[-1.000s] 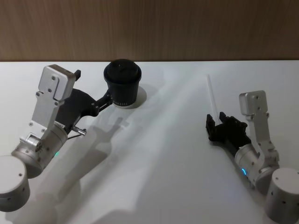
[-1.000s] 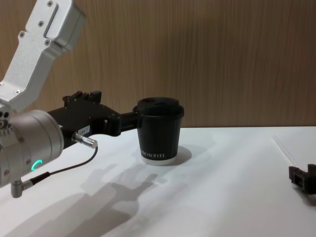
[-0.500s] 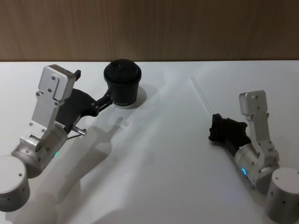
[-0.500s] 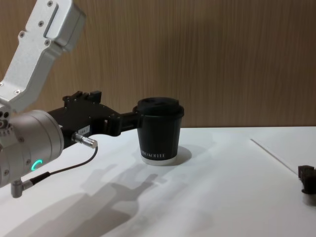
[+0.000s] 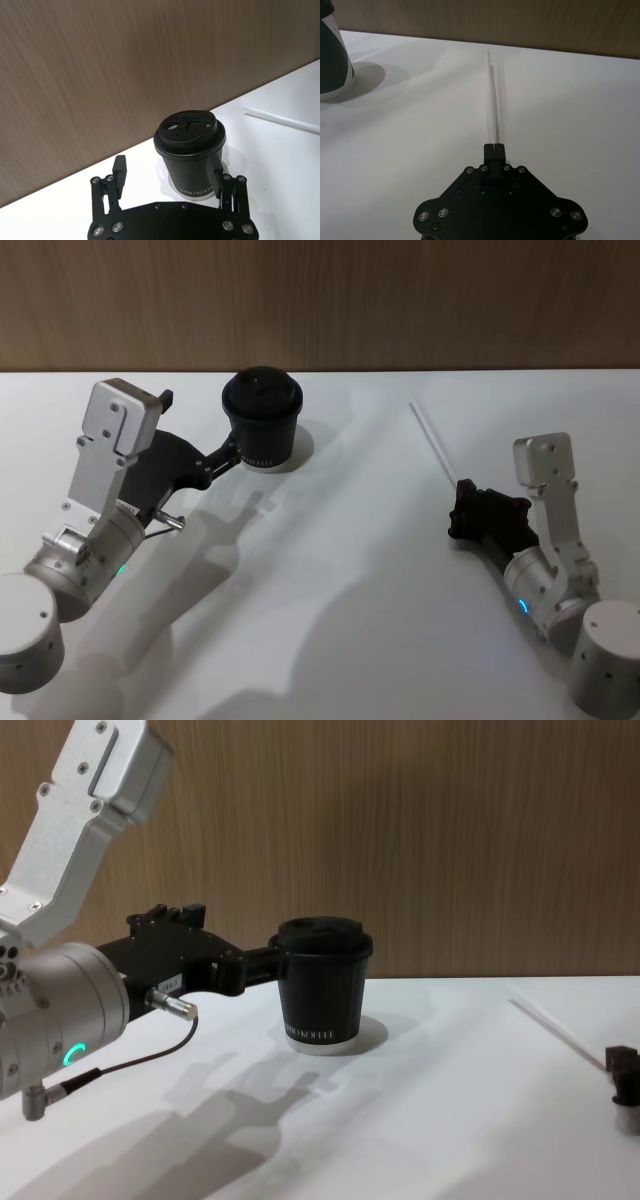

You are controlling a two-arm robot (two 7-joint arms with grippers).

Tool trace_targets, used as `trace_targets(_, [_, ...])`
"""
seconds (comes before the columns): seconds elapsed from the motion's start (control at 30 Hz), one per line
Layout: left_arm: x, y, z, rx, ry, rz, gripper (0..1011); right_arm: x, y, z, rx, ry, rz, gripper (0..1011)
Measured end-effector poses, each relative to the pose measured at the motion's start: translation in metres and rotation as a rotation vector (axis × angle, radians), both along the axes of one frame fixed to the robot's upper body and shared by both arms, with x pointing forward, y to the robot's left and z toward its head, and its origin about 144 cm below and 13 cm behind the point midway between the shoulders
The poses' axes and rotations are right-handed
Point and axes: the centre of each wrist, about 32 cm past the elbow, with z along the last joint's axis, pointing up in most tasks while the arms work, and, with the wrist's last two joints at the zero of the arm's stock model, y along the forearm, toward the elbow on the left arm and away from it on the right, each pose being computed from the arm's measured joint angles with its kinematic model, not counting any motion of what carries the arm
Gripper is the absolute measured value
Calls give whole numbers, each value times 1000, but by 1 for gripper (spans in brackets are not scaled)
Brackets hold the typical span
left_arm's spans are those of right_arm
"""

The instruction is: Pick up the straw with one hand, pass it to the other hand, and insert it into the cup.

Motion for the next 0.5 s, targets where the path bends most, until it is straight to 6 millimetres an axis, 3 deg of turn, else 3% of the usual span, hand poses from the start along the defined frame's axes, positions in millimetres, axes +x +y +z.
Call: trace_targets(0.5, [0,0,0,0,0,0,1003,-1,-7,6,-32,-179,42,0])
